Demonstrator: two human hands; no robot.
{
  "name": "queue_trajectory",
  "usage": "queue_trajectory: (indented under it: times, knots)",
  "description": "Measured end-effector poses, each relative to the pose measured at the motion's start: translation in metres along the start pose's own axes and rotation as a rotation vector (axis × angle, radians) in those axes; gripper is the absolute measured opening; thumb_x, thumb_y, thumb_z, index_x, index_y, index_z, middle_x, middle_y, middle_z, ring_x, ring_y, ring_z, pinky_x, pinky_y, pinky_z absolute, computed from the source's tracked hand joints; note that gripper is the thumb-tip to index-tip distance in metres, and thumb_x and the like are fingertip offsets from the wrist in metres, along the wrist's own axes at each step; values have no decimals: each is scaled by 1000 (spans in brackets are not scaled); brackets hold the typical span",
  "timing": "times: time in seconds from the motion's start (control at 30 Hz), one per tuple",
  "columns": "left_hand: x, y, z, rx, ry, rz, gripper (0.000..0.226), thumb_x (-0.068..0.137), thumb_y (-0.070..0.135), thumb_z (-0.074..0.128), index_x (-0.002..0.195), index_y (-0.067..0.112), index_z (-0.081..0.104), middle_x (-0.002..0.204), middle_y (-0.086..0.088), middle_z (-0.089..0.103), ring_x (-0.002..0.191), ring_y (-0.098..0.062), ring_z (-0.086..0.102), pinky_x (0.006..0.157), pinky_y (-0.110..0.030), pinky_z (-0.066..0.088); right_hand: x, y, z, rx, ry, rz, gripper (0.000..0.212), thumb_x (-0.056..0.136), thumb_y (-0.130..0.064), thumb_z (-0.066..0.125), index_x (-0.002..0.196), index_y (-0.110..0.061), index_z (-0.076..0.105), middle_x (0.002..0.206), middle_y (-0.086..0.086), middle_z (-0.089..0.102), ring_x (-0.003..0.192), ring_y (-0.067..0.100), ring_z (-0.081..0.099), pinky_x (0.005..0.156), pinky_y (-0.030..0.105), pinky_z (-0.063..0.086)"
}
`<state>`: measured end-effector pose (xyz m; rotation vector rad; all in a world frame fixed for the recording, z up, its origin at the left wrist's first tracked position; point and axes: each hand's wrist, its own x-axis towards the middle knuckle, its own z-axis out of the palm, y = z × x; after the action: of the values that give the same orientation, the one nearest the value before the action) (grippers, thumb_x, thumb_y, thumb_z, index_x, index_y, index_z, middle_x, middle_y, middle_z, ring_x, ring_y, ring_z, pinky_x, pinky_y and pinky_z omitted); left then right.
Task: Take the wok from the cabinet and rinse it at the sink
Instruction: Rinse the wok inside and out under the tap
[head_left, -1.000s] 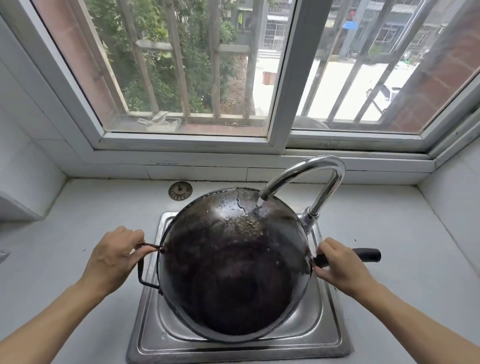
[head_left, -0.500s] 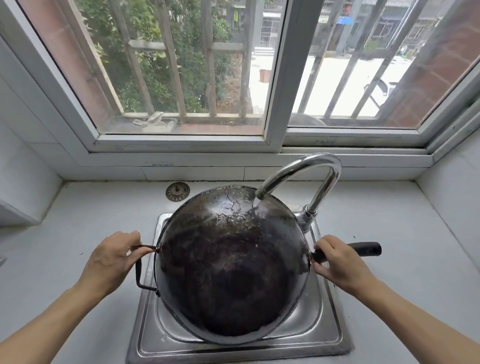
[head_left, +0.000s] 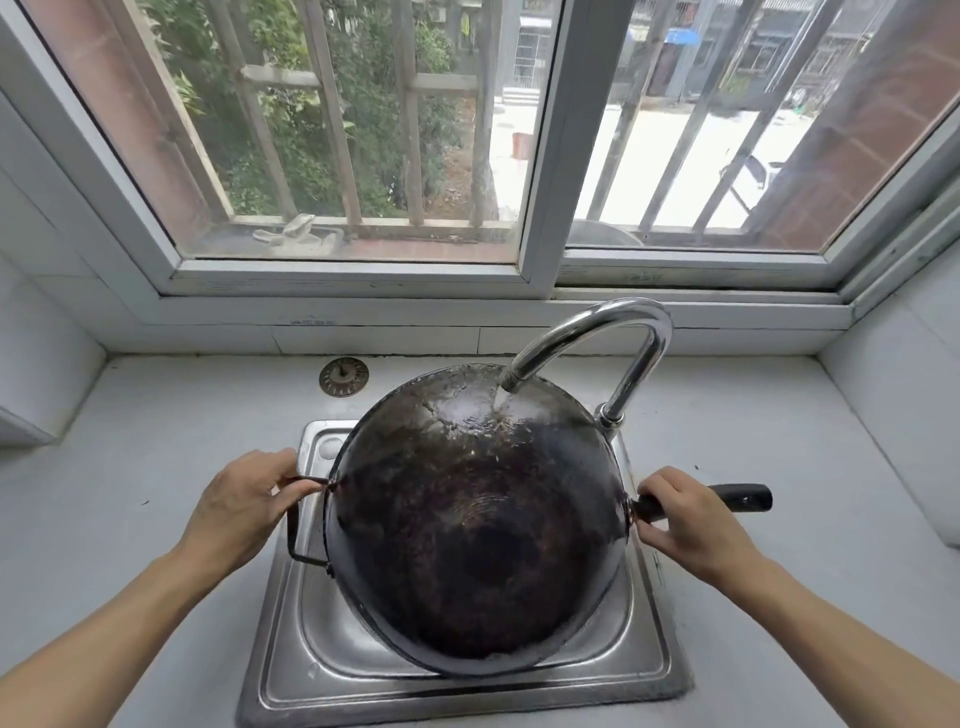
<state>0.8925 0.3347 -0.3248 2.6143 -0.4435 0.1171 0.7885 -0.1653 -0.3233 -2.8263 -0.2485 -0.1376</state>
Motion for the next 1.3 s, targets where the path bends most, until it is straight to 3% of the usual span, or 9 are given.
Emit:
queue_trajectory:
  times: [0.3,0.4,0.57,0.7,0.93,1.1,1.3]
  knots:
    - [18,15,16,-1,-34,29,37,84,50,64,72,17,53,64,3,52,65,-21,50,56,-39,44,-17,20,-8,-26,4,45,33,61,-7,83,81,-12,57,77,-3,51,66,20,51,56,33,48]
    - [24,21,17,-2,-30,64,48,83,63,52,71,17,50,63,3,50,64,-20,48,55,-39,43,-22,24,-9,-19,3,62,33,62,-6,83,81,-13,56,77,-3,50,65,19,50,56,34,47]
    - [32,36,17,-24,-27,91,46,81,62,49,70,17,50,63,6,48,64,-19,45,55,-37,41,-27,30,-13,-18,-2,93,34,62,-6,83,80,-14,56,77,-5,51,66,16,49,60,26,41]
    - [37,40,17,-14,-30,121,47,82,63,45,71,17,48,64,5,49,65,-19,44,56,-38,41,-29,33,-14,-17,5,113,35,62,-6,84,79,-14,55,77,-5,51,65,17,50,64,29,40]
    - [37,33,17,-9,-22,114,46,81,60,48,74,15,52,67,4,53,66,-22,48,57,-39,42,-27,31,-9,5,21,127,32,64,-8,84,81,-15,58,78,-6,53,68,15,54,61,28,46]
    - [29,13,12,33,-30,49,32,84,47,67,75,19,53,68,3,55,67,-21,47,58,-38,41,-16,19,-4,9,23,97,32,63,-8,84,82,-13,58,78,-4,53,67,18,54,58,32,48]
    - [18,-1,-6,38,-11,39,29,83,48,60,74,22,50,65,4,53,64,-20,46,54,-38,40,3,3,5,14,5,58,32,64,-11,84,81,-13,58,79,-3,53,69,19,53,58,33,49]
